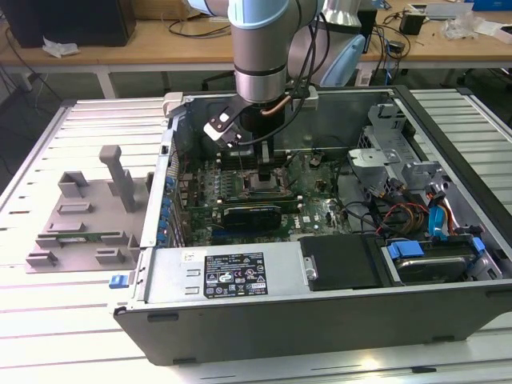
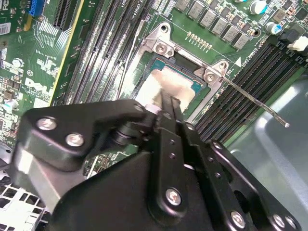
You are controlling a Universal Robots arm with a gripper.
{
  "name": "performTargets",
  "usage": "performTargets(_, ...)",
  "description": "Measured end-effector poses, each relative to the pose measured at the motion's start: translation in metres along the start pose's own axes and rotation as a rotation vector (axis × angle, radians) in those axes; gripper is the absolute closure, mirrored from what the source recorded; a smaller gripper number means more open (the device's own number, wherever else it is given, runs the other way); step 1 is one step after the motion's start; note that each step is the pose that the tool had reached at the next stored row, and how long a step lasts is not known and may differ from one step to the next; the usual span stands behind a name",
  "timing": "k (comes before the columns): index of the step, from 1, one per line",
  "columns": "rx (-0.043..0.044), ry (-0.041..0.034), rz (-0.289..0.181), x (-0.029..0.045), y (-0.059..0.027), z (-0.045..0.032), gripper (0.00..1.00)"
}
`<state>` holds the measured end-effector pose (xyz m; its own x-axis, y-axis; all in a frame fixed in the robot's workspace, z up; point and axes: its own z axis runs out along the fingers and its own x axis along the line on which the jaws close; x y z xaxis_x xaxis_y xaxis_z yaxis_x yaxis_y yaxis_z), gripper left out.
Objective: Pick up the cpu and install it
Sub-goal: 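Place the cpu into insertion slot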
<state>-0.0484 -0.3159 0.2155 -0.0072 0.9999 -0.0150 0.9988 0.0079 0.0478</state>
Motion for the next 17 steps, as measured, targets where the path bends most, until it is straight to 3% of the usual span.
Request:
performTargets(2, 0.0, 0.0, 0.0, 0.0, 0.0, 0.0, 0.89)
performTargets(7, 0.0001, -0.0001, 0.0, 0.0, 0.0, 0.0001, 0.89)
performTargets(17, 0.0001, -0.0003, 0.0, 0.0001, -0.0005, 0.0103, 0.89)
